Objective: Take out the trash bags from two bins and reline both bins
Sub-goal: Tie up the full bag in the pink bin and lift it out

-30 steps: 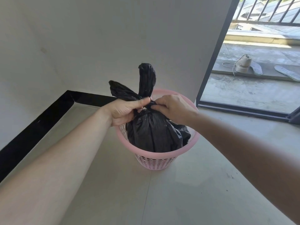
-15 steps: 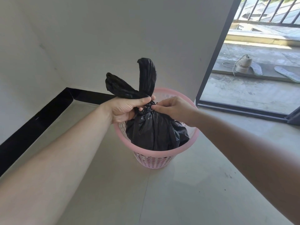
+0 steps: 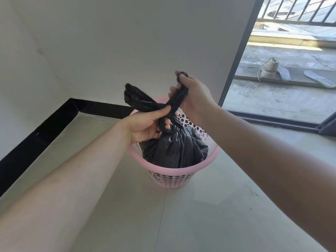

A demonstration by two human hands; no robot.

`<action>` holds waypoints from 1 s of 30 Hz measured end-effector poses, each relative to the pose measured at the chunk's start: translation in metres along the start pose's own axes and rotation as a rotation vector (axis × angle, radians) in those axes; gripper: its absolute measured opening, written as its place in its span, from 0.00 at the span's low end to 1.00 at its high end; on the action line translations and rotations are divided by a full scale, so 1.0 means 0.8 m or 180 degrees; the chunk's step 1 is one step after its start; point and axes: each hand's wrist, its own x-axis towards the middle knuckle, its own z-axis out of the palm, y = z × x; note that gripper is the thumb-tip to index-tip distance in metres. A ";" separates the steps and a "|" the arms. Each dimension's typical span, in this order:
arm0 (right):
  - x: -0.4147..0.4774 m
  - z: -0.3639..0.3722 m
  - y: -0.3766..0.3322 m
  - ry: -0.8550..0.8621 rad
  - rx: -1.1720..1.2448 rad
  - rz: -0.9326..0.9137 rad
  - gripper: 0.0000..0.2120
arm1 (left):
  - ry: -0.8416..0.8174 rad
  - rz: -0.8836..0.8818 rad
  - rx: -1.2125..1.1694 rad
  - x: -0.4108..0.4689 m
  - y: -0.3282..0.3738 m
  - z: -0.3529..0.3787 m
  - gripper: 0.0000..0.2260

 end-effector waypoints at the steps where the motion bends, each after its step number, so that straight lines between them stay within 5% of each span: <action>1: 0.001 0.002 -0.002 0.0232 0.0324 0.0010 0.08 | 0.0103 0.0110 -0.0211 0.001 0.000 -0.002 0.09; 6: -0.005 -0.011 -0.007 0.0646 0.1192 0.0092 0.12 | 0.0302 0.0505 -0.0747 0.004 0.000 -0.016 0.08; 14: -0.026 -0.013 -0.006 0.0062 0.0883 0.0227 0.15 | 0.0361 0.0300 -0.0896 0.004 0.000 -0.009 0.04; 17: -0.026 -0.013 0.000 0.0356 0.0641 0.0234 0.12 | 0.0456 0.0358 -0.1038 0.006 -0.002 -0.012 0.08; 21: -0.013 -0.031 0.017 0.1071 -0.0062 0.0312 0.06 | 0.0609 0.0569 -0.0948 0.006 0.000 -0.011 0.10; 25: -0.007 -0.059 0.012 0.1076 -0.1593 0.0360 0.06 | 0.0665 0.0880 -0.0726 0.000 0.009 -0.014 0.13; 28: -0.001 -0.079 0.001 0.1091 -0.3084 -0.0395 0.09 | 0.0594 0.0989 -0.0300 -0.009 0.017 -0.019 0.13; 30: 0.000 -0.083 -0.008 0.0547 -0.3426 -0.0798 0.07 | 0.0455 0.0953 -0.0024 -0.014 0.019 -0.019 0.15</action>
